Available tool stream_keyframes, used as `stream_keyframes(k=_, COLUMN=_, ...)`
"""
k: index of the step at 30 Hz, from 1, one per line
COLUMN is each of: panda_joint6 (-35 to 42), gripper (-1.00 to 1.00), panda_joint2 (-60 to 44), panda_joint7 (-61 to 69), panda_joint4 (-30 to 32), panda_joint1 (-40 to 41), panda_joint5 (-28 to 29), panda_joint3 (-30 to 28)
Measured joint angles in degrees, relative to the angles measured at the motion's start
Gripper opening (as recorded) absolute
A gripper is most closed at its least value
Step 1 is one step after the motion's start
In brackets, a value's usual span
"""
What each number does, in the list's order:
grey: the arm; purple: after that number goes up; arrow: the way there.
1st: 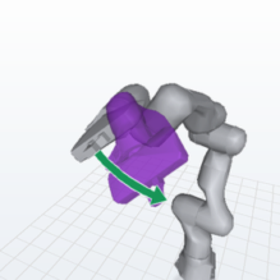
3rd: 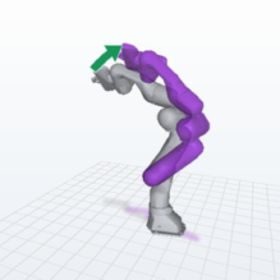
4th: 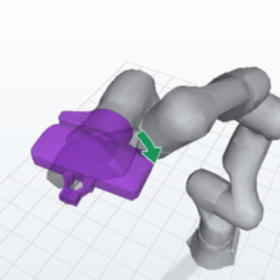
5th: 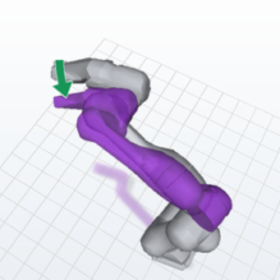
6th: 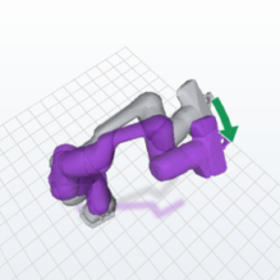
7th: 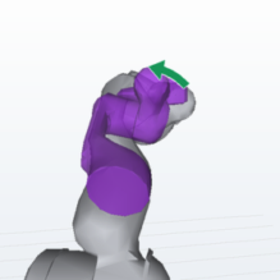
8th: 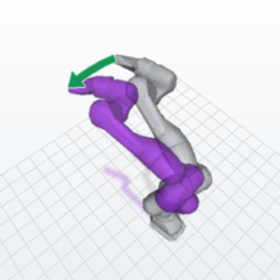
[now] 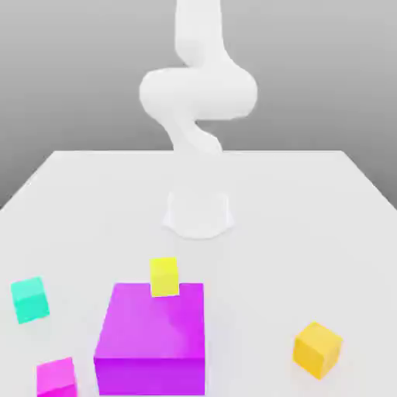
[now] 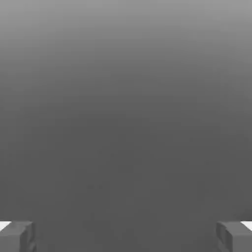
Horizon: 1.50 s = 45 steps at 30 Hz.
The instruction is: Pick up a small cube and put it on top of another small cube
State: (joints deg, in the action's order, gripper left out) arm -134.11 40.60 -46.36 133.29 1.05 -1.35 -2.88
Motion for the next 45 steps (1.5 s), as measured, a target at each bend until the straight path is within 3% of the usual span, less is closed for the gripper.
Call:
stream_keyframes(k=16, panda_joint6=-14.87, gripper=0.00, panda_joint2=-33.69, panda_joint7=-2.82, panda_joint4=9.66, panda_joint1=9.22, panda_joint5=-9.34, panda_joint3=-15.96)
stream_keyframes(k=24, panda_joint6=-22.64, gripper=0.00, panda_joint2=-49.58, panda_joint7=-6.64, panda_joint4=14.45, panda_joint1=17.32, panda_joint5=-10.46, panda_joint3=-20.86)
stream_keyframes(k=30, panda_joint6=-30.51, gripper=0.00, panda_joint2=-60.61, panda_joint7=-0.63, panda_joint4=12.81, panda_joint1=24.26, panda_joint5=-19.08, panda_joint3=-13.29)
stream_keyframes(k=31, panda_joint6=-31.59, gripper=-1.00, panda_joint2=-62.03, panda_joint7=0.28, panda_joint4=12.50, panda_joint1=25.47, panda_joint5=-20.29, panda_joint3=-11.82)
stream_keyframes(k=38, panda_joint6=-31.68, gripper=-1.00, panda_joint2=-62.18, panda_joint7=0.34, panda_joint4=12.46, panda_joint1=25.62, panda_joint5=-20.38, panda_joint3=-11.64)
stream_keyframes(k=45, panda_joint6=-23.26, gripper=-1.00, panda_joint2=-50.56, panda_joint7=-8.24, panda_joint4=15.30, panda_joint1=20.26, panda_joint5=-9.91, panda_joint3=-18.29)
